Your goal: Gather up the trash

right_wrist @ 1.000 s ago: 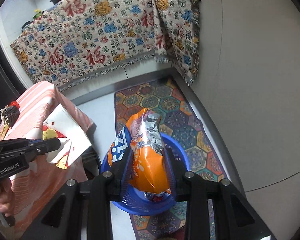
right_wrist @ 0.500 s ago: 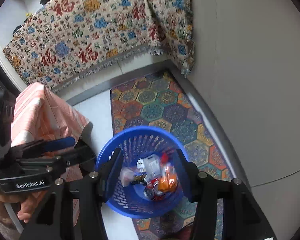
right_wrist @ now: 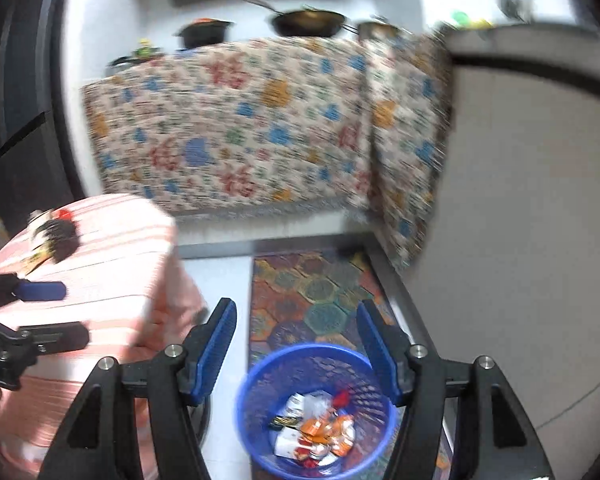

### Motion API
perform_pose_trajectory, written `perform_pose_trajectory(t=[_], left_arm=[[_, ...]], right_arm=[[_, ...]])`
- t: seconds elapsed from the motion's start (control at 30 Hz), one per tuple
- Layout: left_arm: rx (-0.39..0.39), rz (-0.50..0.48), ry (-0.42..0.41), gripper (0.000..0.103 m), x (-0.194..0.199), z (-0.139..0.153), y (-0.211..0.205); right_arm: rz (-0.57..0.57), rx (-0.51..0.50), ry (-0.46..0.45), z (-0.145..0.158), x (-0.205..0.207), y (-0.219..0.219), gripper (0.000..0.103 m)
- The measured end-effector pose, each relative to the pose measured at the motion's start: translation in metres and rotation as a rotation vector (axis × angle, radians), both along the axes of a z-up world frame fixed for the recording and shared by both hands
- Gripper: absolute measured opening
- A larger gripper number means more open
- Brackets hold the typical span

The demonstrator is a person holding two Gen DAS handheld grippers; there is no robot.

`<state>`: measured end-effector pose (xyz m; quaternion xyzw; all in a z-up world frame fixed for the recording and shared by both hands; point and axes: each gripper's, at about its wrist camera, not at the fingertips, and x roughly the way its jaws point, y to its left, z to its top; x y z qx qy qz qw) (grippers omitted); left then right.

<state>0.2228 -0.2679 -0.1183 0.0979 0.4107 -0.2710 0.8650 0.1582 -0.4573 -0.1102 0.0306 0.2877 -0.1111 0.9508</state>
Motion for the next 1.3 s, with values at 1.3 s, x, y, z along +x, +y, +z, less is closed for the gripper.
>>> perform_pose_trajectory(t=[1.3], left_arm=[[0.092, 0.249, 0.026, 0.103, 0.171, -0.062, 0.200]], right_arm=[[0.414, -0.005, 0.320, -0.067, 0.153, 0.275, 0.080]])
